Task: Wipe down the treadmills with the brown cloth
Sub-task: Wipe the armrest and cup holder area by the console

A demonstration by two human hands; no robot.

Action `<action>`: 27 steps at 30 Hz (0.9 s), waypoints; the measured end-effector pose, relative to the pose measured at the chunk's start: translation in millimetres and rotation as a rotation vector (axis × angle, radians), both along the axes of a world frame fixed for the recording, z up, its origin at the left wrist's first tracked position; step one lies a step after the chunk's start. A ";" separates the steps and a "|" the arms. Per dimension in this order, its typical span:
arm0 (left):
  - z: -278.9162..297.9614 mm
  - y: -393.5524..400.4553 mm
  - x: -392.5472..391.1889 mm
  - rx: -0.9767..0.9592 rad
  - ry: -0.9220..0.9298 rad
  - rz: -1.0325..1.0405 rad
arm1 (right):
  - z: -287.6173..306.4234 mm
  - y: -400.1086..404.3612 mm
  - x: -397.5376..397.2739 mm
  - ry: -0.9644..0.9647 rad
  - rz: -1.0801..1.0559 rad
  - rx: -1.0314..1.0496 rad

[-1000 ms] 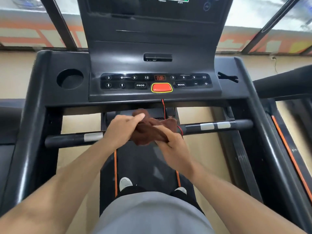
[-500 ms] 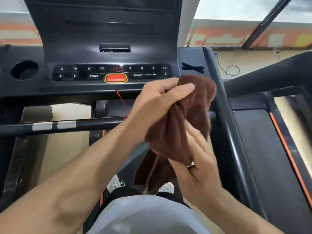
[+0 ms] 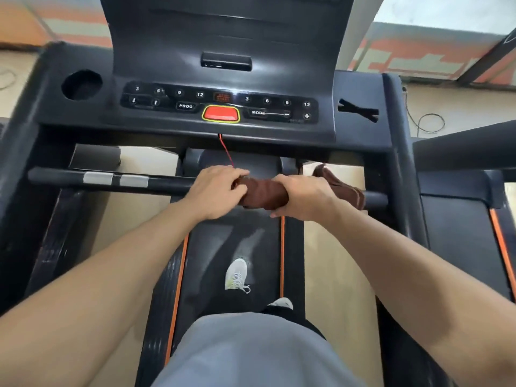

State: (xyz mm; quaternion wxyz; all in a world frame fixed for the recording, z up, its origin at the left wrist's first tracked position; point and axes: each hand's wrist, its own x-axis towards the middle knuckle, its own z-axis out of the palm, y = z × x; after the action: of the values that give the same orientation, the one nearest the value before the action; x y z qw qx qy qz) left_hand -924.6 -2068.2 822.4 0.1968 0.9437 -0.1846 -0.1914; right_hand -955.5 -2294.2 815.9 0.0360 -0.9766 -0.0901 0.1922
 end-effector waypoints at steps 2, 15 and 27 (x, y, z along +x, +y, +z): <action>2.0 -1.4 3.7 0.037 0.043 -0.044 | -4.0 17.3 10.6 -0.044 0.014 -0.030; 20.1 -0.5 29.4 0.040 0.413 0.057 | 13.1 -53.1 -1.1 0.145 -0.057 -0.073; 12.7 3.5 22.9 0.014 0.316 0.118 | -7.2 70.9 19.7 -0.083 0.122 0.071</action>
State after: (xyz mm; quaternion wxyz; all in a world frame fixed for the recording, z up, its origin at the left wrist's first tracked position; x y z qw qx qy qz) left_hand -901.7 -2064.8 835.1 0.2278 0.9123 -0.0944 -0.3270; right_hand -935.8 -2223.3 808.6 0.0550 -0.9746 -0.1574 0.1498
